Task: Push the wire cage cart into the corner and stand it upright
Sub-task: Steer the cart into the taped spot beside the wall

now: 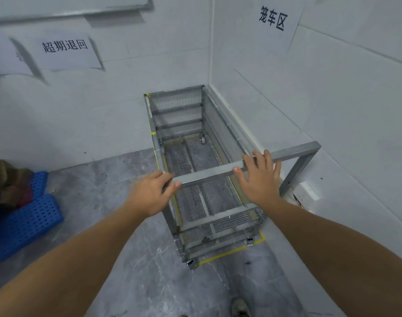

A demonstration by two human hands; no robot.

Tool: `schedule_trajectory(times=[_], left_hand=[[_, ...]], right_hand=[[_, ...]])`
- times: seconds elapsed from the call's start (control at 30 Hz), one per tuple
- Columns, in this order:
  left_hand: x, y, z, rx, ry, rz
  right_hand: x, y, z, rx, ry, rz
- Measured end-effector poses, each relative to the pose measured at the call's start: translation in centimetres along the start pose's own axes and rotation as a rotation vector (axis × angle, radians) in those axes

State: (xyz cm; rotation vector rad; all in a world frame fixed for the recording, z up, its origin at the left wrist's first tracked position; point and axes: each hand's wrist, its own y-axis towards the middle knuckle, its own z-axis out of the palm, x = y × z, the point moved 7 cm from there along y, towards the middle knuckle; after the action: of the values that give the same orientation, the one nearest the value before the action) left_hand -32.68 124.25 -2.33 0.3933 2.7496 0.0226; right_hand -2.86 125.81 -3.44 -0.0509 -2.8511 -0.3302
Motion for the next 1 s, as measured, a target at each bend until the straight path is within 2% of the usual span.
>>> schedule_trajectory(times=[0.1, 0.2, 0.5, 0.63, 0.87, 1.0], left_hand=[[1.1, -0.1, 0.4, -0.072, -0.300, -0.042], [0.6, 0.2, 0.8, -0.168, -0.431, -0.124], [0.1, 1.0, 1.1, -0.311, -0.449, -0.214], [-0.9, 1.4, 1.2, -0.336, -0.466, -0.264], [-4.0, 4.1, 2.3, -0.364, -0.485, -0.353], [-5.4, 5.2, 3.1, -0.380, -0.466, -0.391]], right_hand=[[1.7, -1.0, 0.7, 0.021, 0.027, 0.049], [2.2, -1.5, 0.9, 0.032, 0.023, 0.086], [0.6, -0.3, 1.4, 0.068, 0.020, 0.066], [-0.4, 0.6, 1.4, 0.051, 0.040, 0.036], [-4.5, 4.1, 0.4, 0.142, -0.020, 0.026], [-6.3, 5.3, -0.1, 0.136, -0.019, -0.015]])
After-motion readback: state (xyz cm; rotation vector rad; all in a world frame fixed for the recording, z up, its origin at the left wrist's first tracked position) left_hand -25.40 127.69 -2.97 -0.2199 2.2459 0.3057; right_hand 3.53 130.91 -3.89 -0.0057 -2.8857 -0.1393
